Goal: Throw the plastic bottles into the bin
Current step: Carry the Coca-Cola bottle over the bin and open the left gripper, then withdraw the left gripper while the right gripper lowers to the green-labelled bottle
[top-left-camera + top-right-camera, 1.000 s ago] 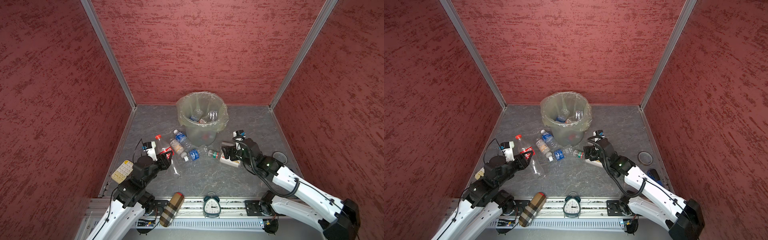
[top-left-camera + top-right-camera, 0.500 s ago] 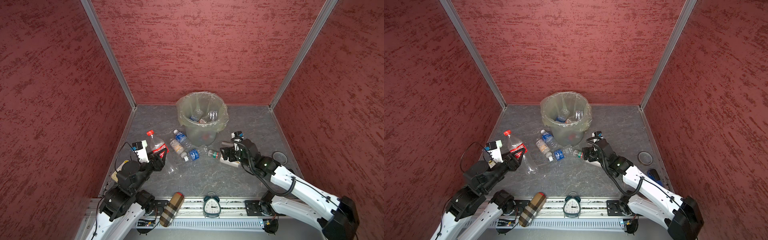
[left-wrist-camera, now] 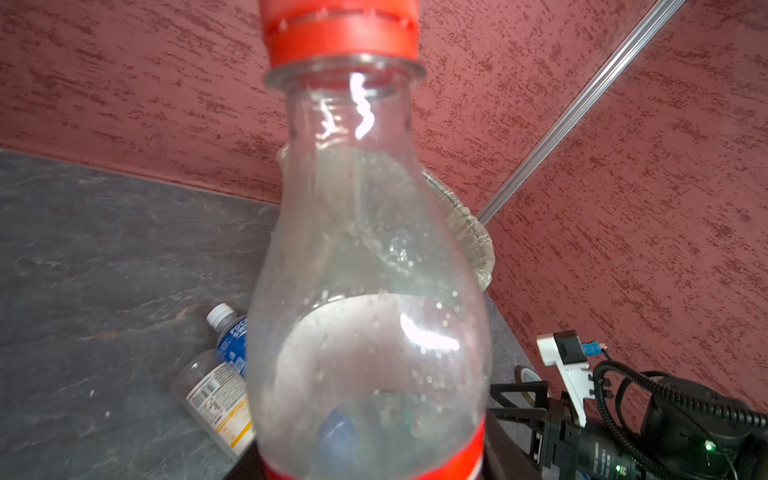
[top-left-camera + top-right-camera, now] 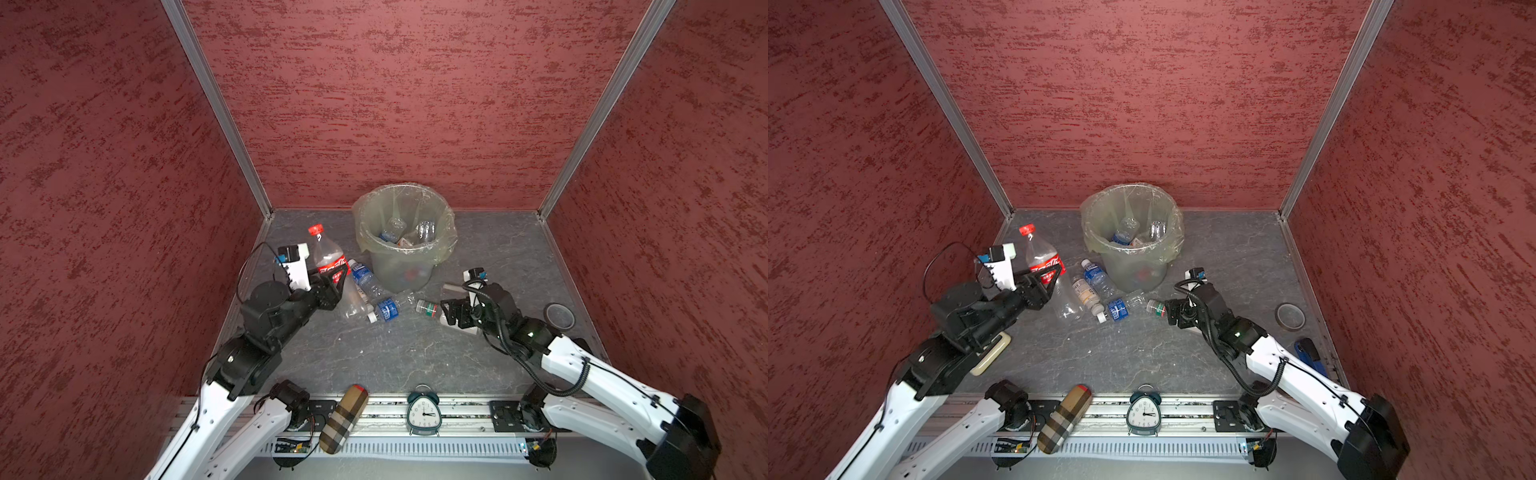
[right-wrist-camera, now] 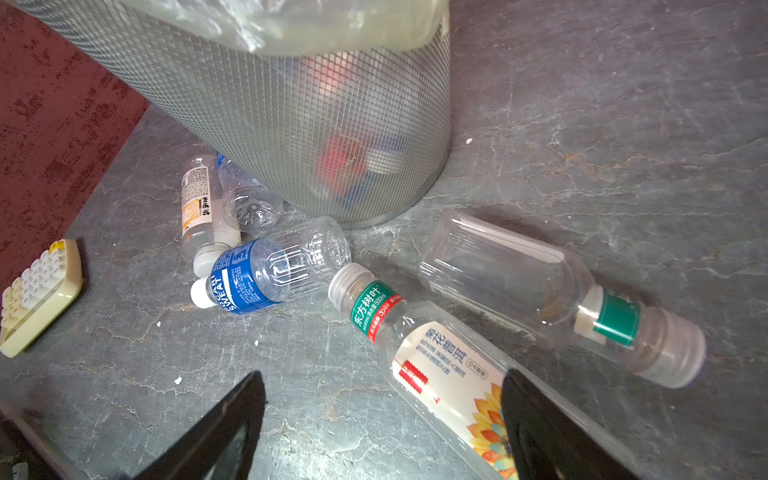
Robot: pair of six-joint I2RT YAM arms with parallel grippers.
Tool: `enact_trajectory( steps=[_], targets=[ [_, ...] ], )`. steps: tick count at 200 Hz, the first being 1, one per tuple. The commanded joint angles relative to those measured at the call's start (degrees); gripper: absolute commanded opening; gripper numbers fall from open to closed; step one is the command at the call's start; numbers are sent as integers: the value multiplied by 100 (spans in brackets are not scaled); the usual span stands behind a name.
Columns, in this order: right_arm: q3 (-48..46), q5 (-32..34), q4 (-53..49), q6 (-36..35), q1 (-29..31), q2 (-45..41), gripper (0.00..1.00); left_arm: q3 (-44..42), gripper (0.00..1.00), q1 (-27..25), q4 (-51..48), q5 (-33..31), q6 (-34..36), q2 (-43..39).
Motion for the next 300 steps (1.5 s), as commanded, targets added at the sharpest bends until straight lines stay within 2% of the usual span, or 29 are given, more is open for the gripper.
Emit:
enact_trajectory(
  steps=[1, 34, 38, 48, 55, 64, 71, 97, 115, 186, 254, 300],
  targets=[
    [-78, -80, 113, 145, -42, -229, 89, 797, 48, -29, 1228, 200, 335, 1028],
    [-143, -67, 49, 248, -42, -471, 89, 2556, 50, 26, 1955, 205, 694, 3177],
    [-151, -68, 50, 254, -42, -490, 89, 2775, 55, 55, 2008, 242, 722, 3432],
    [-163, -79, 33, 298, -44, -521, 89, 3353, 79, 142, 2025, 423, 768, 4091],
    [-158, -91, 10, 317, -42, -535, 89, 3802, 89, 181, 1818, 441, 729, 4495],
    [-141, -71, -56, 344, -38, -556, 90, 4266, 97, 217, 1538, 445, 693, 4895],
    [-125, -47, -139, 351, -32, -595, 91, 4414, 100, 221, 1477, 416, 689, 5019],
    [-70, 117, -452, 327, -33, -866, 93, 4145, 100, 212, 1948, 367, 700, 4808],
    [-40, 121, -582, 290, -33, -905, 94, 4130, 100, 212, 1883, 366, 739, 4648],
    [87, 121, -804, 183, -33, 67, 99, 3431, 100, 308, 1722, 419, 674, 3972],
    [336, 222, -570, -142, -59, 1081, 99, 1975, 100, 507, 1821, 701, 62, 3222],
    [478, 284, -495, -382, -190, 1501, 99, 714, 99, 566, 1857, 616, -104, 2378]
  ],
)
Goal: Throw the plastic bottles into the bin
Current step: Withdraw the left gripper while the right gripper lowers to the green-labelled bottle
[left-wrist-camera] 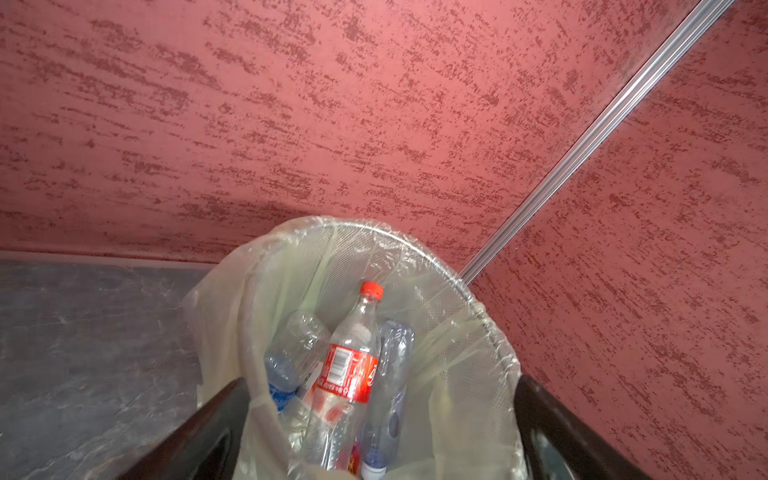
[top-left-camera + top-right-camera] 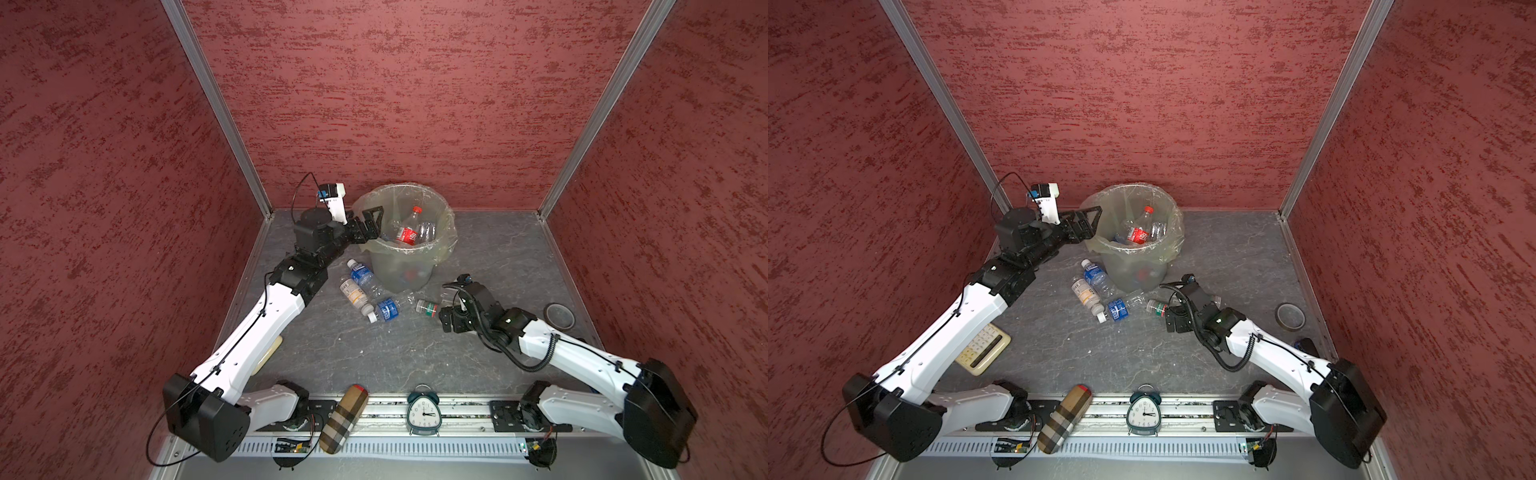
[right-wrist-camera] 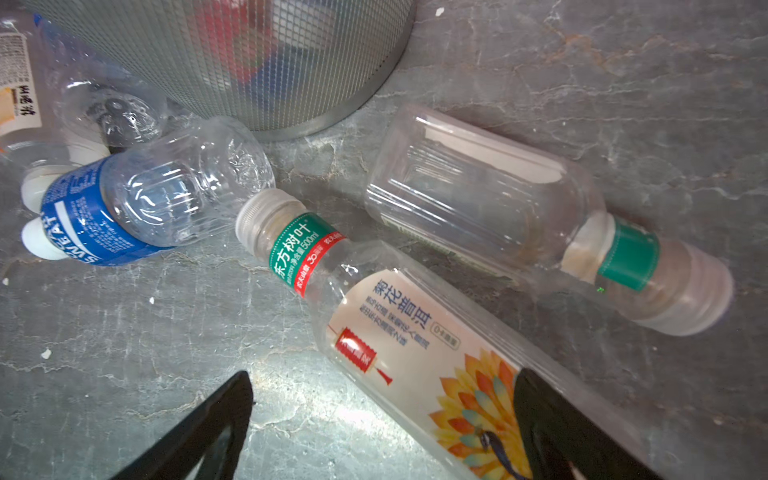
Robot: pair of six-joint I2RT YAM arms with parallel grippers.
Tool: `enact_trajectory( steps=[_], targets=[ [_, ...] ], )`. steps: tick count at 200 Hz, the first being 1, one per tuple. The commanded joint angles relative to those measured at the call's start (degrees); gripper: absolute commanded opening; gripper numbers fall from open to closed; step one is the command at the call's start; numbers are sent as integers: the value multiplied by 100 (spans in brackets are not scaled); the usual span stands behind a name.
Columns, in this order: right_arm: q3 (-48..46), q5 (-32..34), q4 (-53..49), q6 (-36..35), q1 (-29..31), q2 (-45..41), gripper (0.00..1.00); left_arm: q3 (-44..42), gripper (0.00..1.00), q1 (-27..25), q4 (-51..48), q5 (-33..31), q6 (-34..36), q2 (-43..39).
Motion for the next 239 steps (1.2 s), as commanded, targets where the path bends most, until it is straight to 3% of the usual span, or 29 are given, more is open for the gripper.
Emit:
enact_trajectory(
  steps=[1, 93, 182, 239],
  targets=[
    [186, 178, 116, -179, -120, 97, 99, -389, 99, 58, 87, 50, -158, -453],
    [117, -532, 390, -234, -319, 353, 99, -1700, 99, 354, -480, 189, -157, -1490],
    [-31, -1506, 385, -1, -281, 140, 99, -2123, 100, 679, -708, 446, -166, -1831],
    [194, -355, 65, -114, -246, -137, 99, -2376, 100, 734, -819, 536, -176, -1972]
  ],
)
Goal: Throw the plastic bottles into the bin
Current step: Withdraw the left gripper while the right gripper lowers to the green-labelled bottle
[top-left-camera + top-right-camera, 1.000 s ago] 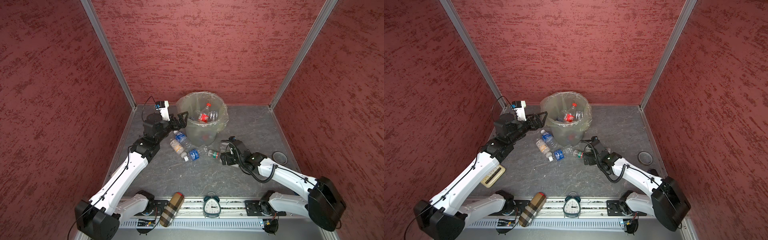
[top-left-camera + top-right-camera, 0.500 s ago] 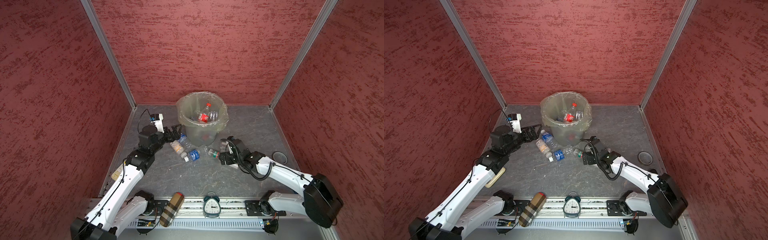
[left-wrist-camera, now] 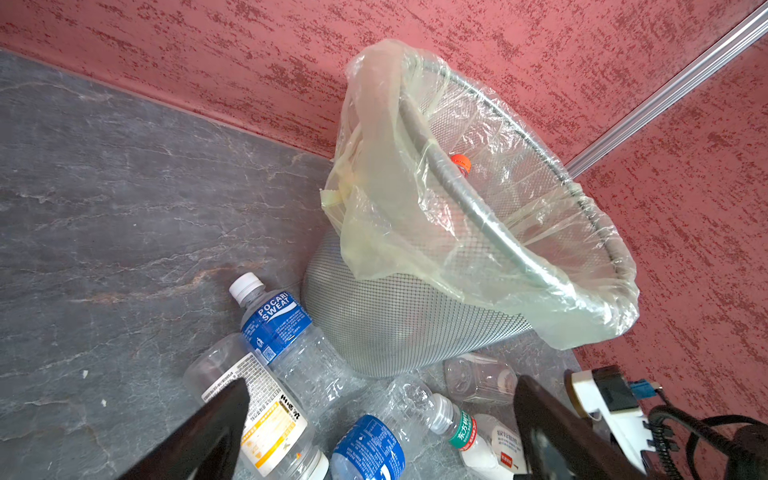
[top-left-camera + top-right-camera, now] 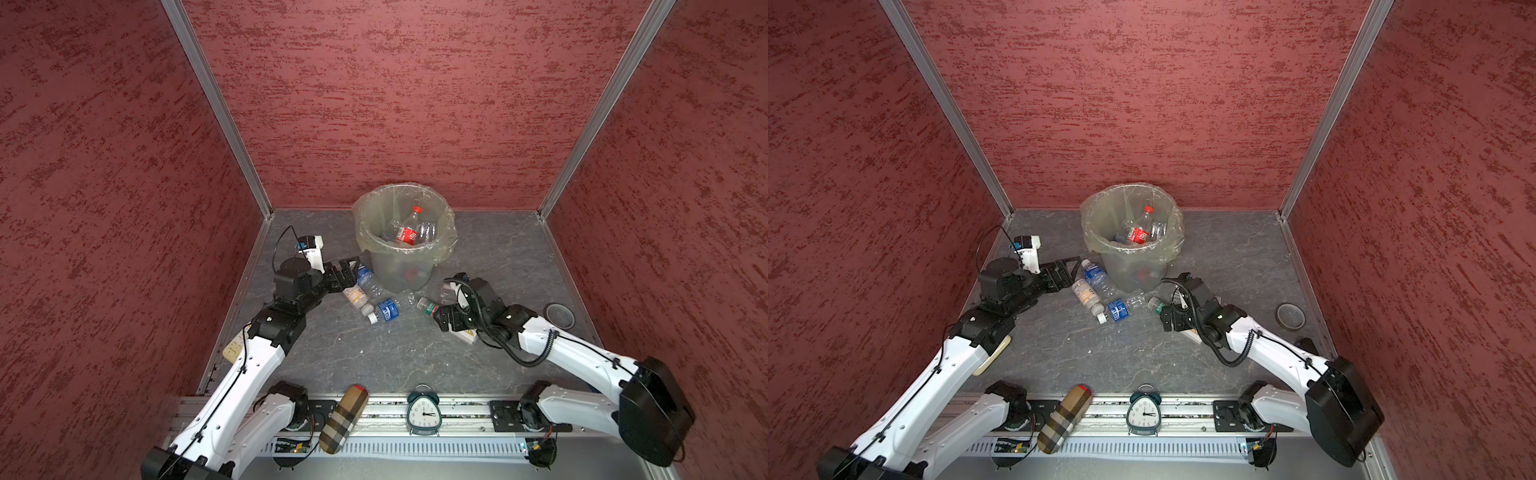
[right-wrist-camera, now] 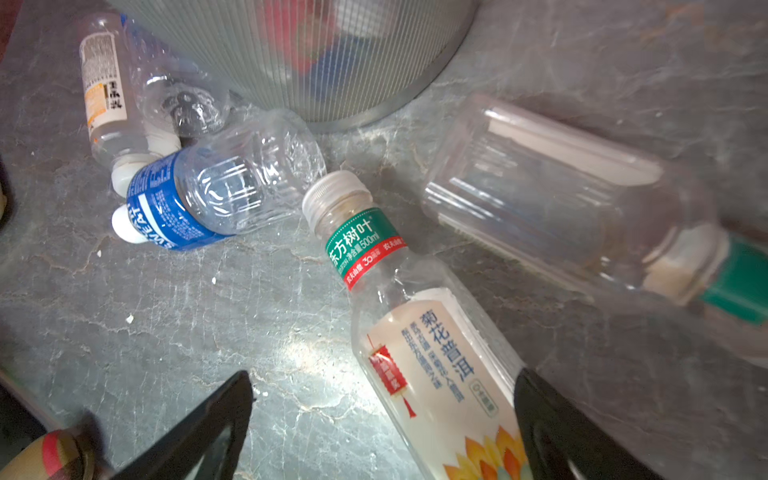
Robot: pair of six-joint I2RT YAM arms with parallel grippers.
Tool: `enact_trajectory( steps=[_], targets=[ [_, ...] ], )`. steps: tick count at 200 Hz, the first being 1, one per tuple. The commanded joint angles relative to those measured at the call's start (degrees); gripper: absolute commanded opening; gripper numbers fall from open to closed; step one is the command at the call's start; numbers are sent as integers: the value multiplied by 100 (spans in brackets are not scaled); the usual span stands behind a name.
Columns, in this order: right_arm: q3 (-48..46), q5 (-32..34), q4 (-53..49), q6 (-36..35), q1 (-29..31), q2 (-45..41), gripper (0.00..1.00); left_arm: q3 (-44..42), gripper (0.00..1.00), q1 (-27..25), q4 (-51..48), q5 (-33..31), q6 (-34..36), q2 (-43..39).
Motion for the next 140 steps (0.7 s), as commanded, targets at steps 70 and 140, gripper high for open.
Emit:
enact_trajectory(
  steps=[70, 140],
  targets=[
    [307, 196, 94, -235, -25, 787, 99, -284, 99, 155, -311, 183, 24, -324],
    [153, -500, 104, -121, 50, 677, 99, -597, 99, 352, -271, 360, -58, -468]
  ],
)
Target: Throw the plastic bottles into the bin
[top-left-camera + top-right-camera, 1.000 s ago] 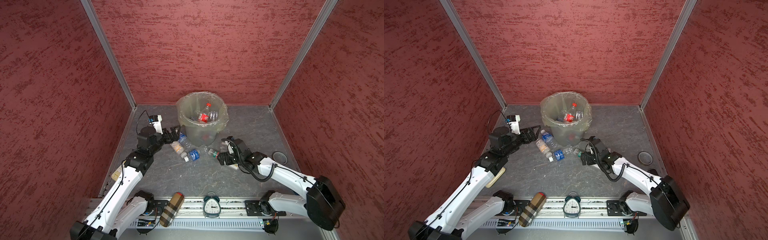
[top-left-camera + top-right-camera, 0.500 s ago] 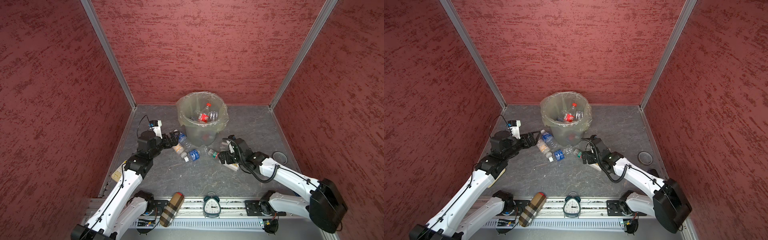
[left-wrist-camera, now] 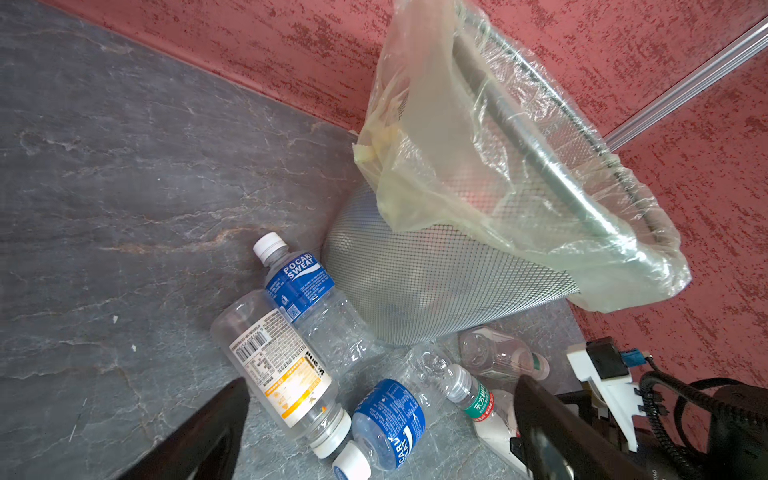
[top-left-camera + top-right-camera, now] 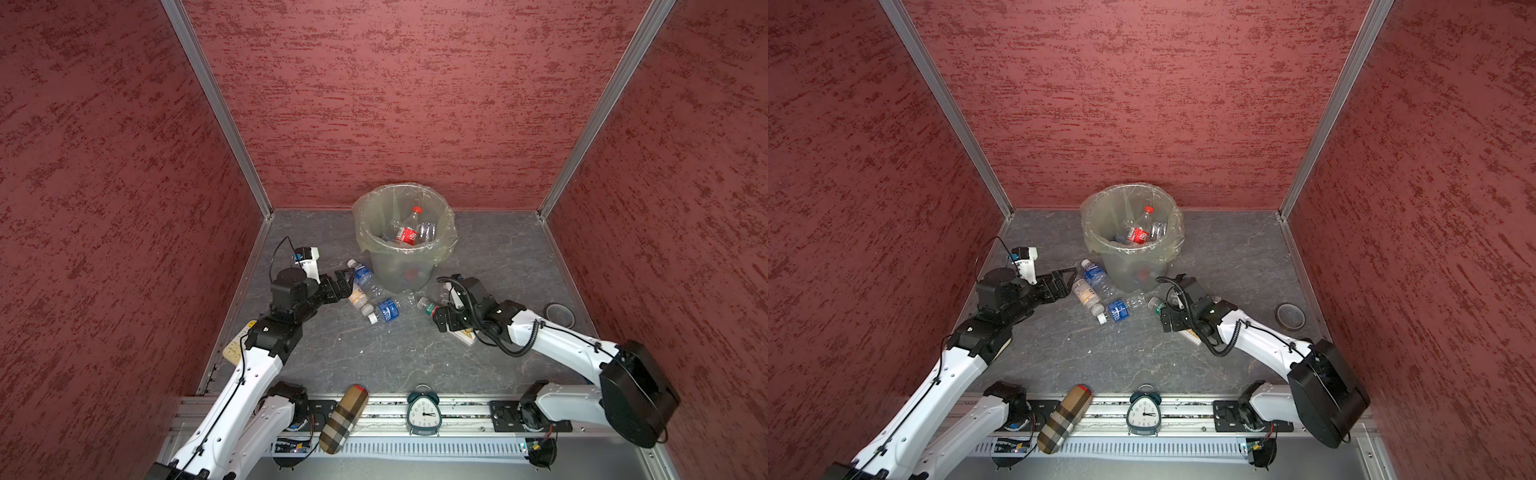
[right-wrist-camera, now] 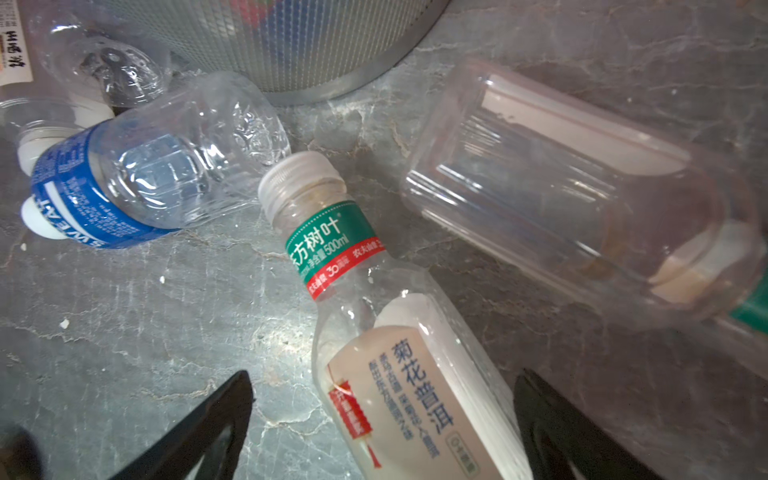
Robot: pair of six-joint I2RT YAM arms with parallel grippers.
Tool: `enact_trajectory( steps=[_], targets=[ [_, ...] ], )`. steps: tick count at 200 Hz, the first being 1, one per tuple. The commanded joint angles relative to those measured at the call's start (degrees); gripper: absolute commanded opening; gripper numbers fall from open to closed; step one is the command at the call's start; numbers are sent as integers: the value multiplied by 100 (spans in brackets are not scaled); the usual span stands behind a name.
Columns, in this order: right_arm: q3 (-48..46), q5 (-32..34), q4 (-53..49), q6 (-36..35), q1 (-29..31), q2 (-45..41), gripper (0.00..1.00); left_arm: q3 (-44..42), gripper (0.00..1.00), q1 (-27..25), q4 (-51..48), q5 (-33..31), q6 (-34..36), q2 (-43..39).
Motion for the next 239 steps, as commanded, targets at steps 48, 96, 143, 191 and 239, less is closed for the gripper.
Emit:
enact_trajectory(
  steps=[48, 96, 143, 191, 239],
  targets=[
    [209, -72, -143, 24, 435, 375, 98, -96, 99, 185, -21, 245, -61, -92],
    [444, 417, -440, 25, 767, 537, 91, -205, 100, 288, 9, 321, -94, -112],
    [501, 488, -503, 5, 818, 615, 79, -277, 99, 332, 67, 361, -129, -96],
    [562, 568, -515, 67, 835, 896, 76, -300, 99, 393, 29, 401, -110, -101],
    [703, 912, -764, 118, 991, 1273, 76, -377, 99, 490, 85, 511, -144, -62]
  ],
)
